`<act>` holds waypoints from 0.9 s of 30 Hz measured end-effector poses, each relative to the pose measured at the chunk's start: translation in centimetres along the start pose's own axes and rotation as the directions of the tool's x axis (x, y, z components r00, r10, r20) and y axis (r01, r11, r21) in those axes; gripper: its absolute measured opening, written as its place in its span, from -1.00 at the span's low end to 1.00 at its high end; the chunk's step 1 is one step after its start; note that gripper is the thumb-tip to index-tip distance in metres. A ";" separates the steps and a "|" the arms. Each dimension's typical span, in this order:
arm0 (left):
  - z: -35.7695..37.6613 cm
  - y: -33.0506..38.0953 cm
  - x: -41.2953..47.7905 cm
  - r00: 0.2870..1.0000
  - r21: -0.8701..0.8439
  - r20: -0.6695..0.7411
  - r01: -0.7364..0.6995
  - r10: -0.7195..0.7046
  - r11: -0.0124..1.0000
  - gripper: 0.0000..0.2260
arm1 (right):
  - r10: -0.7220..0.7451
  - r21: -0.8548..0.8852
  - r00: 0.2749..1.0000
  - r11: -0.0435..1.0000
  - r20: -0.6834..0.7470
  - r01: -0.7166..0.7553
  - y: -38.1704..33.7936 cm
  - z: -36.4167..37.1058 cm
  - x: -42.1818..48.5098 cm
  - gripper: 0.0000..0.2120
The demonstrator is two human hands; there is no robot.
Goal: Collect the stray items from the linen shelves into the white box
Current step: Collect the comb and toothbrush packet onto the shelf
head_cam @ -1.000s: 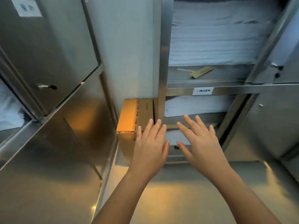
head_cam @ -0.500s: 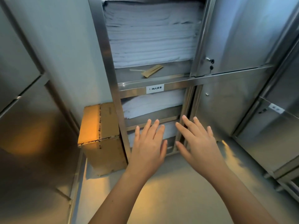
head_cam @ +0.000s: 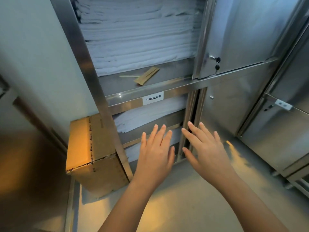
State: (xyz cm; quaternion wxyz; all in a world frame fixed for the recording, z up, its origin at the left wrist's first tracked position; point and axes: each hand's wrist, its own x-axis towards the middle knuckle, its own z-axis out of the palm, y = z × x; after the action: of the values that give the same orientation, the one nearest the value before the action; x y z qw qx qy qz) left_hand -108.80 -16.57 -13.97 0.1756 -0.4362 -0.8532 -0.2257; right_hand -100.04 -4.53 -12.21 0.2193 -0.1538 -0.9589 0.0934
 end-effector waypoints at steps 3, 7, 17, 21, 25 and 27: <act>0.7 -2.9 3.3 1.000 -0.011 -0.023 -0.003 0.002 1.000 -0.62 | -0.011 -0.010 1.000 1.000 -0.002 0.011 -0.5 1.3 4.3 -0.49; 1.3 -6.6 7.1 1.000 -0.024 -0.016 0.002 -0.002 1.000 -0.62 | -0.026 -0.016 1.000 1.000 -0.004 0.026 -1.4 3.0 9.0 -0.47; 3.7 -11.1 12.7 1.000 -0.019 0.000 -0.029 0.029 0.999 -0.61 | -0.027 0.000 0.998 1.000 0.058 0.027 0.1 6.2 16.3 -0.49; 4.9 -12.1 14.8 1.000 -0.002 0.004 0.009 -0.009 1.000 -0.61 | -0.068 0.011 0.995 0.998 0.075 0.067 1.2 7.6 19.1 -0.47; 6.3 -12.9 17.5 0.998 0.035 -0.001 0.059 -0.059 0.998 -0.60 | -0.151 0.054 0.985 0.988 0.083 0.147 3.2 8.7 23.0 -0.47; 7.0 -13.2 19.5 0.995 0.058 -0.007 0.104 -0.104 0.993 -0.61 | -0.224 0.070 0.972 0.973 0.064 0.220 4.5 9.3 25.5 -0.49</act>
State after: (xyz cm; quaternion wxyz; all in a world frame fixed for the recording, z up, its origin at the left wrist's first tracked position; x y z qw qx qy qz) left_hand -131.24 -6.66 -13.21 0.1779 -0.3854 -0.8806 -0.2106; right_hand -124.88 7.16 -11.57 0.1988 -0.0352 -0.9739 0.1037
